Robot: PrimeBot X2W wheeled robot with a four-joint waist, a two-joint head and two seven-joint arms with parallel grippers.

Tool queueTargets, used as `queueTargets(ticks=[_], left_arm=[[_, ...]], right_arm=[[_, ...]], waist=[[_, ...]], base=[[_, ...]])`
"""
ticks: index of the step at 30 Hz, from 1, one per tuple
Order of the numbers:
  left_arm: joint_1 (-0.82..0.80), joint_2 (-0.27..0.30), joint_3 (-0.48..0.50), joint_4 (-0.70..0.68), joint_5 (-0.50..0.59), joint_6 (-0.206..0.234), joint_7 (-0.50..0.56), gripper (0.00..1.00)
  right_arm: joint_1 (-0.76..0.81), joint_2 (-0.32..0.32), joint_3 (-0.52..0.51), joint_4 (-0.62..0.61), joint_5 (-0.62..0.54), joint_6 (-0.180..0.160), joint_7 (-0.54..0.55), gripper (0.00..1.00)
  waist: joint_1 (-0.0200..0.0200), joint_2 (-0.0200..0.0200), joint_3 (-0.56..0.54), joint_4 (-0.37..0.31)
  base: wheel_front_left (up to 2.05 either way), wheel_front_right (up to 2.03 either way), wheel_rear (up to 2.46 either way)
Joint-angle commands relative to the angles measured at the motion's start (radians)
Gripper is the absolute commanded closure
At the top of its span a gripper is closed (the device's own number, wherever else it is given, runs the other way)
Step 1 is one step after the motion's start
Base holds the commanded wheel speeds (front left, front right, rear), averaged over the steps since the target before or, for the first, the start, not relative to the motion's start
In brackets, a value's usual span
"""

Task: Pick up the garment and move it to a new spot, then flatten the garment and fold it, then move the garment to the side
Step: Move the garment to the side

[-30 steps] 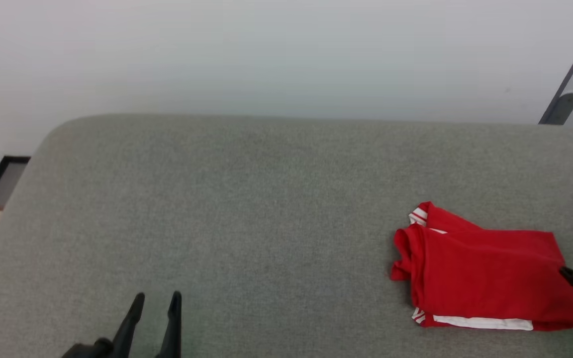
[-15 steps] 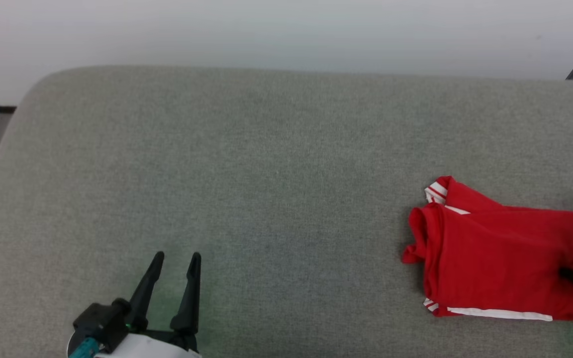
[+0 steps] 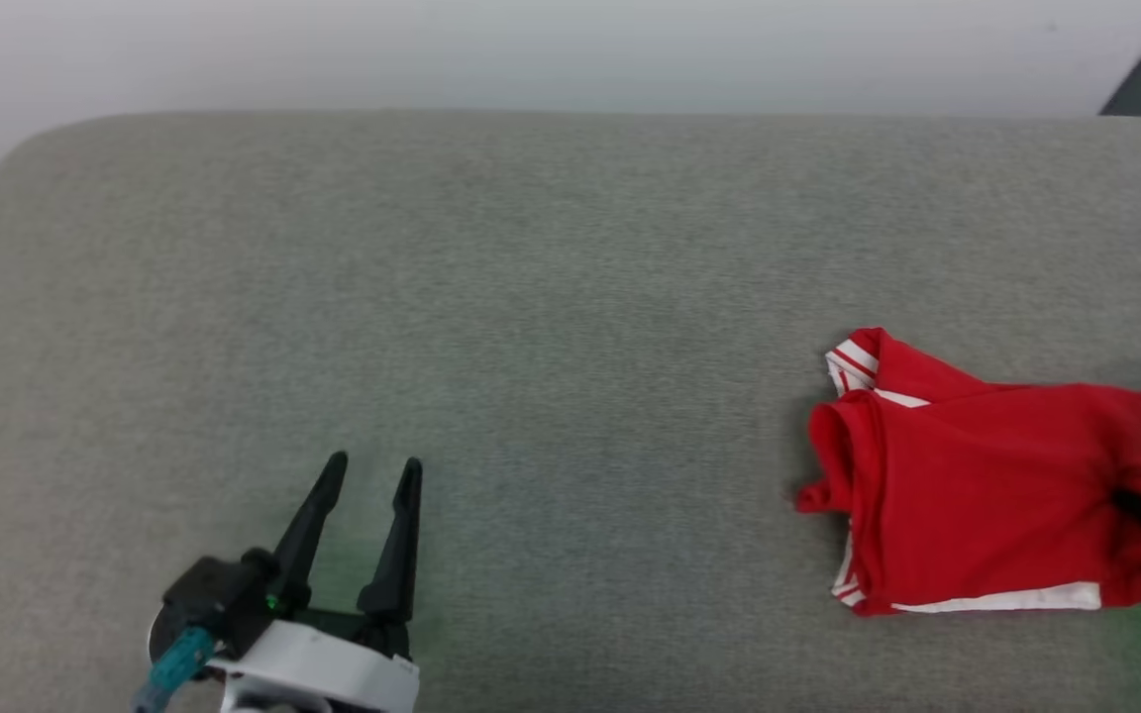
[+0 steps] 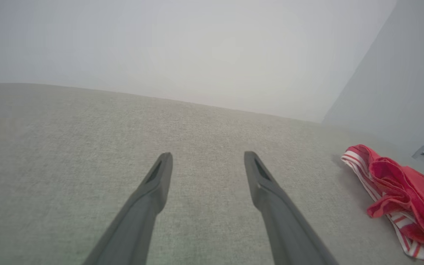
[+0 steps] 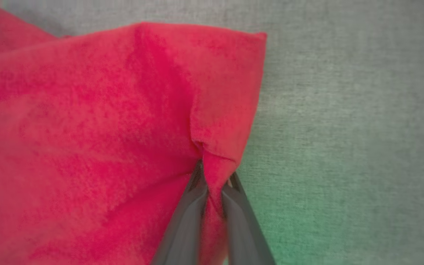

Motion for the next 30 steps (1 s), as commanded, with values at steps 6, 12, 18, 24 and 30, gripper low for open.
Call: queueTargets(ticks=[6, 12, 18, 24, 30], left_arm=[[-0.076, 0.014, -0.039, -0.016, 0.008, -0.002, 0.001, 0.00], [-0.198, 0.048, -0.101, -0.031, 0.008, -0.002, 0.001, 0.00], [-0.358, 0.108, -0.161, -0.043, 0.004, -0.002, 0.001, 0.00], [-0.500, 0.163, -0.212, -0.049, -0.011, -0.002, 0.001, 0.00], [-0.567, 0.195, -0.230, -0.056, -0.018, -0.002, 0.001, 0.00]], right_arm=[[-0.010, -0.053, -0.059, 0.023, 0.035, -0.003, -0.107, 1.00], [-0.027, -0.100, -0.136, 0.058, 0.041, -0.003, -0.213, 1.00], [-0.094, -0.122, -0.221, 0.116, 0.002, -0.003, -0.302, 1.00], [-0.195, -0.155, -0.244, 0.205, -0.100, -0.003, -0.376, 1.00], [-0.329, -0.153, -0.256, 0.330, -0.209, -0.003, -0.465, 1.00]], waist=[[0.0000, 0.0000, 0.024, -0.098], [0.0000, 0.0000, 0.082, -0.170], [0.0000, 0.0000, 0.172, -0.207], [0.0000, 0.0000, 0.255, -0.206], [0.0000, 0.0000, 0.296, -0.193]], base=[[0.00, 0.00, 0.00], [0.00, 0.00, 0.00], [0.00, 0.00, 0.00], [0.00, 0.00, 0.00], [0.00, 0.00, 0.00]])
